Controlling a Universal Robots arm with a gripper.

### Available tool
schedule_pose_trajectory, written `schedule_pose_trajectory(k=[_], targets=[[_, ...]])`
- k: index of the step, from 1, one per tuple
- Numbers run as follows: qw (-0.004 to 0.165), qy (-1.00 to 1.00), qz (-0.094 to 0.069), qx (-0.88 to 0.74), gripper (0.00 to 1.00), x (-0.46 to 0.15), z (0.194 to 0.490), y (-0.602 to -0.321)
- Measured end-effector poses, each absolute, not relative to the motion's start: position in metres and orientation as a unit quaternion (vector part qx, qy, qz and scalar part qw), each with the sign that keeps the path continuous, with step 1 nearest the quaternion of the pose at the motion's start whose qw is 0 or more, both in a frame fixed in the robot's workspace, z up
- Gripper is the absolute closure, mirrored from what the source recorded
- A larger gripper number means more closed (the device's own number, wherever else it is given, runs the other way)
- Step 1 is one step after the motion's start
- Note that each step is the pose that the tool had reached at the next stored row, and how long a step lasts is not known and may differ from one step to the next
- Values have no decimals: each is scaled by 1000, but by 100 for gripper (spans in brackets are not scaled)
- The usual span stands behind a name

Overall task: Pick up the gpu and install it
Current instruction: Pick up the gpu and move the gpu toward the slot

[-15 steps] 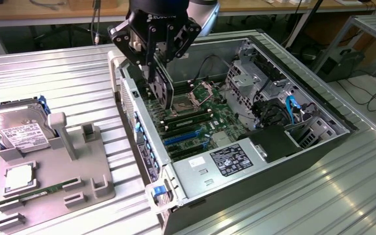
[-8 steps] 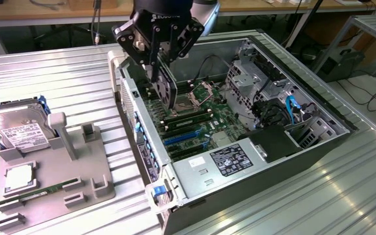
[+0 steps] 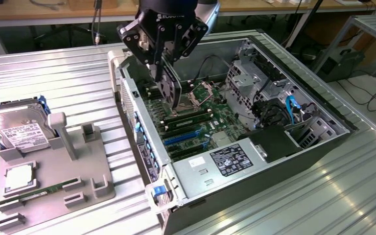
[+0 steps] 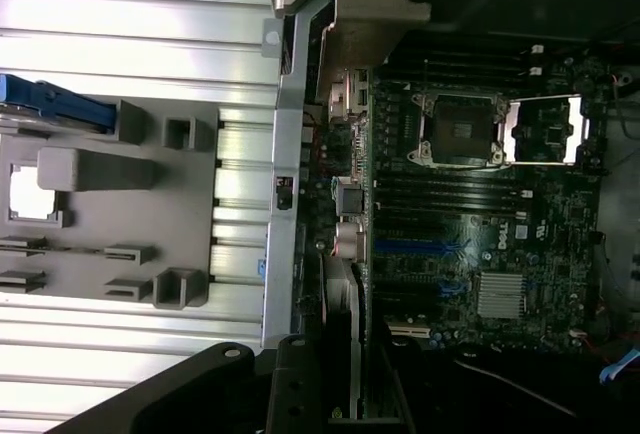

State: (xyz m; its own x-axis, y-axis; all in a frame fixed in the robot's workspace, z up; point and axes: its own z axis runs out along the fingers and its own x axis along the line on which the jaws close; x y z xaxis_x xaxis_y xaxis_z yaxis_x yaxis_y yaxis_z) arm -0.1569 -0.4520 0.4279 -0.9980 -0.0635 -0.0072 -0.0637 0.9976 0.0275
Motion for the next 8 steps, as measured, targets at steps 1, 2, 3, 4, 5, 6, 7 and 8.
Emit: schedule_pose_trajectory(k=[1, 2, 3, 4, 5, 6, 7, 8], targets=[[3, 999, 14, -32, 73, -156, 428, -452], [3, 999, 14, -33, 73, -155, 428, -452], [3, 999, 14, -33, 73, -154, 428, -452], [3, 999, 14, -34, 73, -152, 428, -452], [3, 999, 14, -34, 73, -151, 428, -452], [3, 999, 14, -34, 73, -151, 428, -452], [3, 999, 14, -35, 73, -150, 428, -452], [3, 999, 14, -35, 73, -149, 428, -452]])
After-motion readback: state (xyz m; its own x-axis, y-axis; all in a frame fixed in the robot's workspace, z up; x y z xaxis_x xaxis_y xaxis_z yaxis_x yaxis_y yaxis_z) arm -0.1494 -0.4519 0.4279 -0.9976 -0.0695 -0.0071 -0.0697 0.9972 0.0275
